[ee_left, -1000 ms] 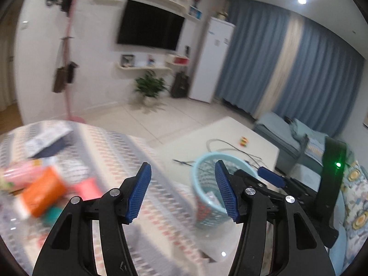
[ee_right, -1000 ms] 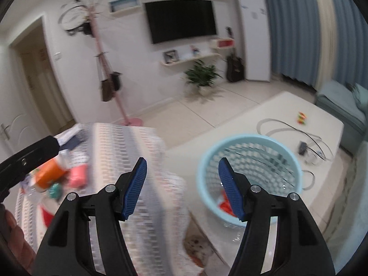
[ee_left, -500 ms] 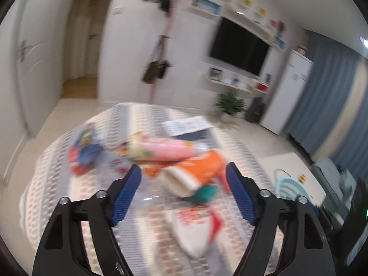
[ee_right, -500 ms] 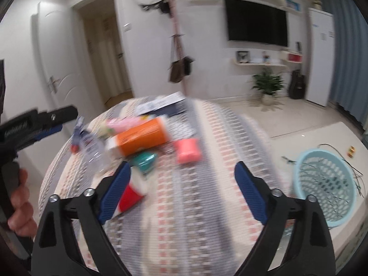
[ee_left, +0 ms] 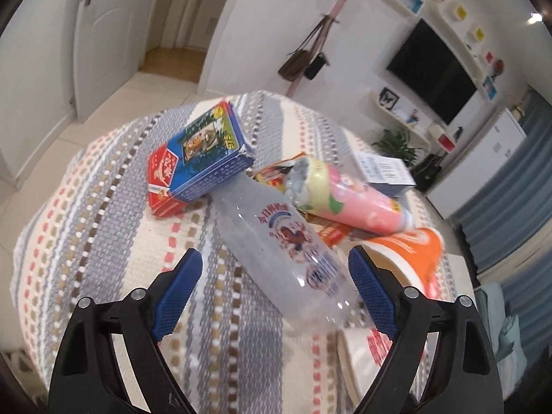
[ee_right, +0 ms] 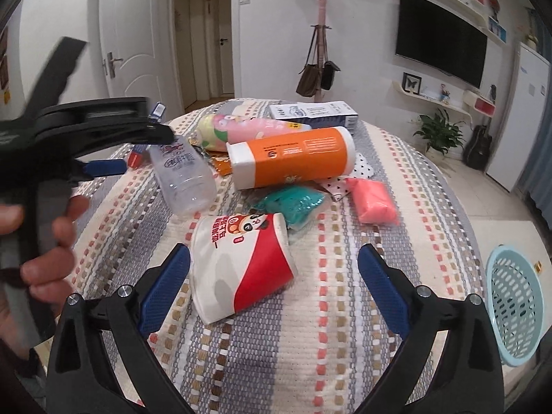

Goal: Collect trash
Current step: 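Grasp the clear plastic bottle with the left tool while the right tool grasps the white-red paper cup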

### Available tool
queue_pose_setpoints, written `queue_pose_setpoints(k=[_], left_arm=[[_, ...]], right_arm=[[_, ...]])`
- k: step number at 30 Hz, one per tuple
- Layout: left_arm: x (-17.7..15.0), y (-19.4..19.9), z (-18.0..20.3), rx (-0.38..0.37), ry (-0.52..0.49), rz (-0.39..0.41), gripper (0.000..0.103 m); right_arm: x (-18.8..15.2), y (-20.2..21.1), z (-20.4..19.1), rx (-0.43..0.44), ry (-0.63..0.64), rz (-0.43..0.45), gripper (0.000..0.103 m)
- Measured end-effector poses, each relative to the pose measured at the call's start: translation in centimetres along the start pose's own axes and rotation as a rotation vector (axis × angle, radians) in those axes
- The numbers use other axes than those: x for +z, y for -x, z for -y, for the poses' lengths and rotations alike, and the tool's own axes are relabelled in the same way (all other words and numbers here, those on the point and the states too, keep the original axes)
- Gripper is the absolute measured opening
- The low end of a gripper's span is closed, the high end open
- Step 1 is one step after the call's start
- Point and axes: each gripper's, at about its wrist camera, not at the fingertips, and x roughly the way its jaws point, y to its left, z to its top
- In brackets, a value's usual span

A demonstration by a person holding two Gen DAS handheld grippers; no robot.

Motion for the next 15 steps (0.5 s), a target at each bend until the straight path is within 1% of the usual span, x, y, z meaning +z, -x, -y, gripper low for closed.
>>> queue_pose_setpoints(k=[8, 10, 13, 15], left_arm=[[0.4, -3.3, 0.4, 0.068, -0.002, -0.050, 0.084], [0.3, -3.7, 0.2, 0.062, 0.017, -0.061, 0.084], [0.1, -3.8, 0.7, 0.096, -0.014, -0.057, 0.083], [0.0, -3.9, 1.0, 0.112, -0.034, -0.053, 0.079]], right_arm=[[-0.2, -0.7, -0.6, 0.040, 0.048, -0.031, 0.093], [-0.2, -1.1, -1.1, 0.036, 0.071, -0.049, 0.093], [-0.3, -2.1, -2.0, 0.027, 0.110, -0.085, 0.093], [-0.4, -2.7, -2.5, 0.024, 0.131, -0.109, 0.093]])
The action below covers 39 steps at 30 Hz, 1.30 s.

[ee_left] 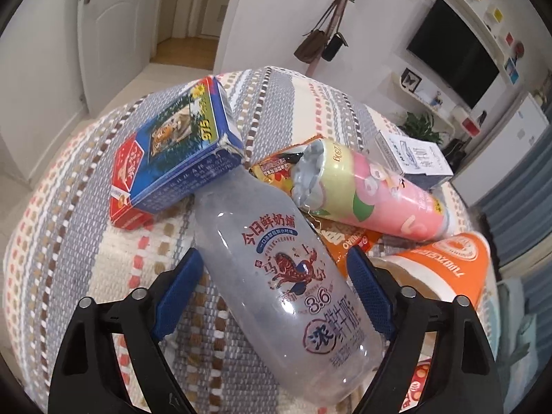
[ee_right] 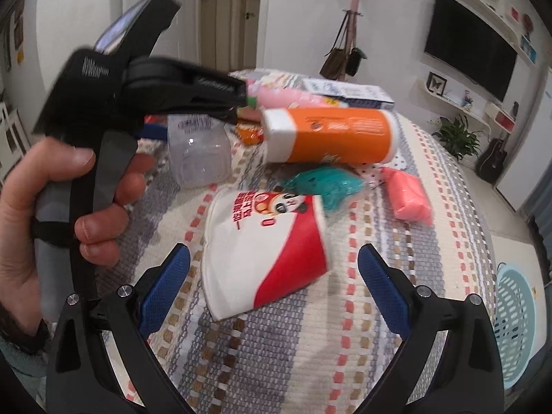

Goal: Collect trash
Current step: 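Grasp the clear plastic bottle with the left tool while the right tool grasps the white-red paper cup, then carry the bottle and paper cup to the wastebasket and release both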

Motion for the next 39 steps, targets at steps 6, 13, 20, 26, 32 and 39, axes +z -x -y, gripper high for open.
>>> queue_pose_setpoints(k=[6, 13, 20, 26, 32, 39], left_arm=[[-0.3, 0.4, 0.0, -0.026, -0.019, -0.005, 0.073], [-2.9, 2.6, -0.5, -0.100, -0.050, -0.021, 0.070], [-6.0, 5.9, -0.3, -0.199, -0.108, -0.008, 0.065], [-7.9, 9.0, 0.2, -0.327, -0.143, 0.016, 0.058], [-9.0, 11.0, 2.0, -0.370, -0.181, 0.049, 0.058], [-8.6, 13.3, 6.6, -0.451, -0.265, 0.103, 0.058]], right_arm=[[0.0, -0.6, -0.6, -0.034, 0.019, -0.014, 0.090], [-0.5, 0.6, 0.0, -0.035, 0.000, 0.009, 0.074], [-1.4, 3.1, 1.2, -0.062, -0.023, 0.056, 0.074], [-1.1, 5.6, 3.6, -0.091, -0.085, 0.113, 0.074], [-1.1, 7.9, 6.7, -0.125, -0.162, 0.159, 0.074], [-1.1, 10.7, 11.3, -0.192, -0.257, 0.223, 0.074]])
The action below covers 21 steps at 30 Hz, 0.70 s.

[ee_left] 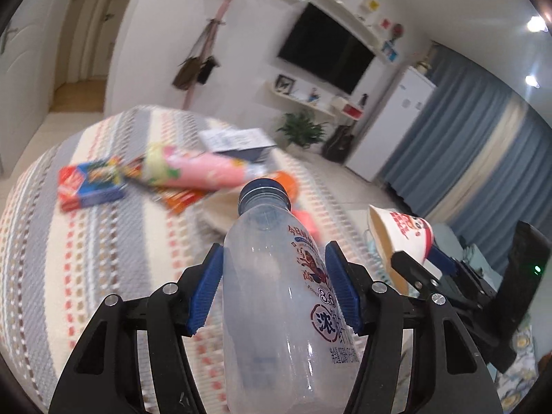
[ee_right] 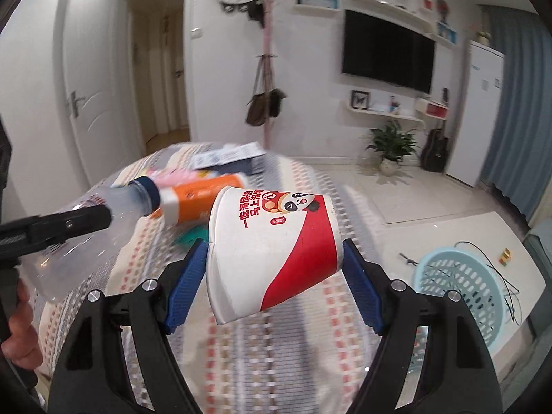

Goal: Collect trash
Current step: 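Carry the bottle and paper cup to the wastebasket and release both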

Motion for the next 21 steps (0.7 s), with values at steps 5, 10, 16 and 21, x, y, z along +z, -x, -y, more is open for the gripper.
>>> queue_pose_setpoints(k=[5, 10, 16, 21], left_arm=[[1.7, -1.9, 4.0, -0.047, -0.071, 0.006, 0.058], [2.9, -4.9, 8.1, -0.085, -0.126, 0.002, 0.058], [3.9, -10.3, 13.2, -0.144, -0.180, -0.049, 0.058], [3.9, -15.2, 17.4, -0.198, -0.234, -0.108, 0.058]], right_arm=[[0.4, 0.5, 3.9, -0.057, -0.066, 0.028, 0.074], [0.1, 0.6, 8.3, -0.122, -0.138, 0.037, 0.074], [-0.5, 0.3, 14.4, -0.207, -0.236, 0.035, 0.074], [-1.9, -0.2, 20.0, -0.281, -0.338, 0.018, 0.074]])
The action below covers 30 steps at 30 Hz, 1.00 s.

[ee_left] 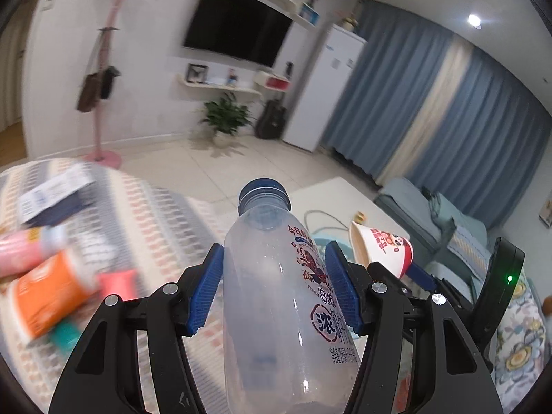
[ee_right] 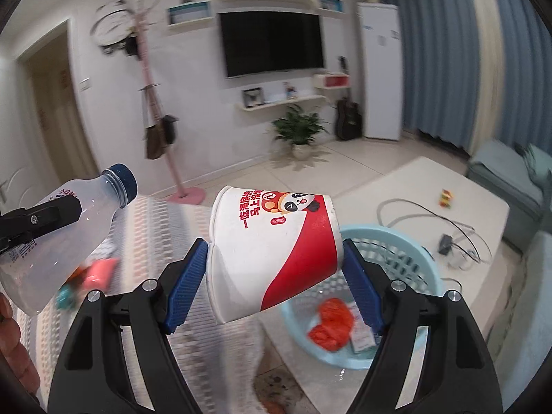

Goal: Collect trash
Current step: 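Carry the bottle and paper cup to the wastebasket and release both, then grasp the red-blue card box with the left tool while the right tool grasps the orange cup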

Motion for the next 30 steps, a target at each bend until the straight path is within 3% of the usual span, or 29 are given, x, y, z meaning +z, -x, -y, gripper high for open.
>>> queue_pose_setpoints(k=[5, 13, 17, 21, 24, 30], left_arm=[[0.0, -6.8, 2.6, -0.039, -0.046, -0.083, 0.058], [-2.2, -16.6, 4.8, -0.084, -0.087, -0.278, 0.058], [-3.3, -20.2, 5.1, -0.084, -0.084, -0.371, 0.058], [-4.0, -21.4, 5.1, -0.085, -0.061, -0.397, 0.062], [-3.9, -20.6, 5.0, -0.098, -0.067, -0.373, 0.074], [-3.6, -18.5, 5.8, -0.109, -0.093, -0.337, 0.075]], right_arm=[[-0.8, -3.1, 4.5, -0.155, -0.061, -0.097, 0.074], [-3.8, -7.5, 9.0, -0.290, -0.133, -0.249, 0.074], [-4.8, -8.5, 10.4, -0.292, -0.153, -0.288, 0.075], [-5.4, -9.1, 11.6, -0.272, -0.178, -0.311, 0.075], [-5.3, -8.8, 11.9, -0.259, -0.177, -0.292, 0.075], [-5.4, -7.4, 12.0, -0.251, -0.197, -0.262, 0.075]])
